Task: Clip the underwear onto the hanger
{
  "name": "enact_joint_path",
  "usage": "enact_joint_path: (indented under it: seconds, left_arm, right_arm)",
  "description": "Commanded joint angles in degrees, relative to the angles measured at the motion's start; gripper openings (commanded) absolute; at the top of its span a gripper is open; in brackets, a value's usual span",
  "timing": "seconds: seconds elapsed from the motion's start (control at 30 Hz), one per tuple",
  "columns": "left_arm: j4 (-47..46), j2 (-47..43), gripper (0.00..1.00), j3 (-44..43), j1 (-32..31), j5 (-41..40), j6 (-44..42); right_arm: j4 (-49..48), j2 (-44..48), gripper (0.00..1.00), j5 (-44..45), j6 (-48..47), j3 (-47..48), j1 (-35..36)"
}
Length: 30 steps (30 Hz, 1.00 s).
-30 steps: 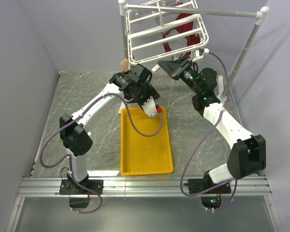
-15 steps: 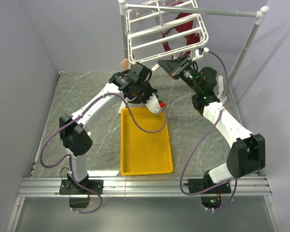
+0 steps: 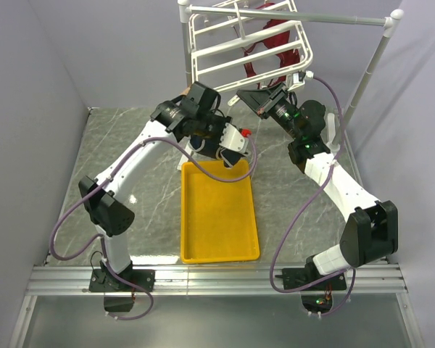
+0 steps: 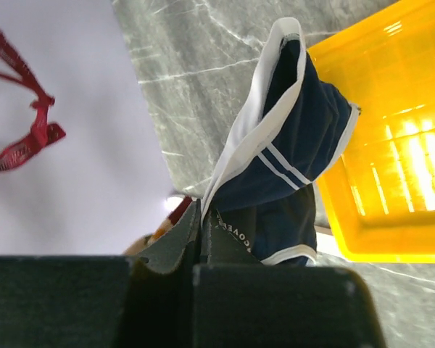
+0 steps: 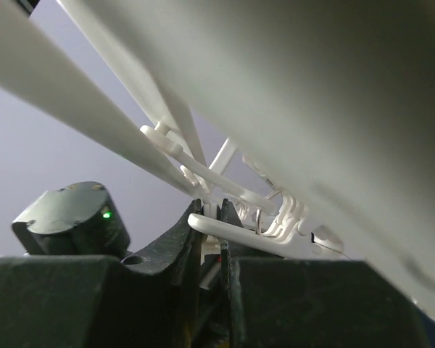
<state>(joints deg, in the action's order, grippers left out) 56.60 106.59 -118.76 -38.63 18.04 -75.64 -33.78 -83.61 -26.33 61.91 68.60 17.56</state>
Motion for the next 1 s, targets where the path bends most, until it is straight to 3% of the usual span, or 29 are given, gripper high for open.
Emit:
enact_joint_path:
  seconds: [0.0,0.57,0.97]
  left_arm:
    - [0.08,-3.93,0.0,-2.96,0.14,-0.81,5.41]
    - [4.31,-3.23,0.0,-8.23,4.0,-1.43,13.32]
    - [3.87,-2.44,0.0,-14.83,3.83,-4.06,18.33]
  right_arm:
    - [-1.73,-0.32,0.0,1.98,0.23,3.3,-1.21]
    - [-2.08,-0.41,0.0,1.54,0.58,3.12,-1.21]
    - [0.29,-0.5,0.0,-0.92,-5.3,4.61,-1.3]
